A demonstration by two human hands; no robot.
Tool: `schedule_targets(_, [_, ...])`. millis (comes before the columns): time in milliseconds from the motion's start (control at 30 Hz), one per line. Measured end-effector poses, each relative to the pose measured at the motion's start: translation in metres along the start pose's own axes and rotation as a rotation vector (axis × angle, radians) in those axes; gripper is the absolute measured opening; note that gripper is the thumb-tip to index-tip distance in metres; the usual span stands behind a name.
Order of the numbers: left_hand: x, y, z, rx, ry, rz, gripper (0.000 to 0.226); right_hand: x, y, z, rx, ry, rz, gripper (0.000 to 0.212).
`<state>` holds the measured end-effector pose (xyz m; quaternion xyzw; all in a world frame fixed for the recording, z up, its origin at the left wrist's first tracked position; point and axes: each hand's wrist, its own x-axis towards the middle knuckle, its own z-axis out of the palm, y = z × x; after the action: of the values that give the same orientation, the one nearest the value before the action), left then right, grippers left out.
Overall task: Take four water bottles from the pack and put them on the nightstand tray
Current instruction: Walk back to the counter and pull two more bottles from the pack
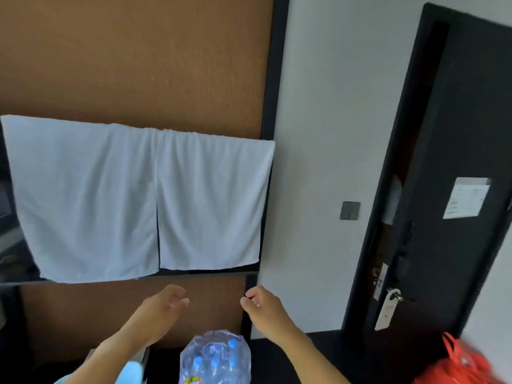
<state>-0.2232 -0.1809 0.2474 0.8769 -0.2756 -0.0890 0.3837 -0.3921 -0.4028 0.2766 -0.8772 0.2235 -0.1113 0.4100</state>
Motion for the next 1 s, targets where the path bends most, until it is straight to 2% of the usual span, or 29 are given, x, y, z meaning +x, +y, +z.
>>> schedule_targets(233, [0.122,-0.024,0.026,-0.044,0.027,-0.103,0.011,0.125,0.038,0.017,-0.008,-0.110,0.102,0.043])
schedule_targets(400, [0.181,-0.061,0.078,-0.062,0.003,-0.181,0.016,0.182,0.080,0.044,-0.002,-0.147,0.250,0.041])
schedule_targets(600, [0.201,-0.094,0.134,-0.086,-0.163,-0.217,0.024,0.215,0.146,0.102,0.038,-0.070,0.335,0.033])
schedule_targets(733, [0.210,-0.151,0.177,-0.176,-0.264,-0.293,0.012,0.235,0.193,0.149,0.097,-0.045,0.450,0.034])
schedule_targets(867, [0.223,-0.195,0.216,-0.146,-0.336,-0.322,0.019,0.255,0.228,0.188,0.048,-0.084,0.474,0.029])
schedule_targets(1000, [0.247,-0.216,0.254,-0.054,-0.425,-0.285,0.030,0.277,0.253,0.224,-0.068,-0.158,0.413,0.028])
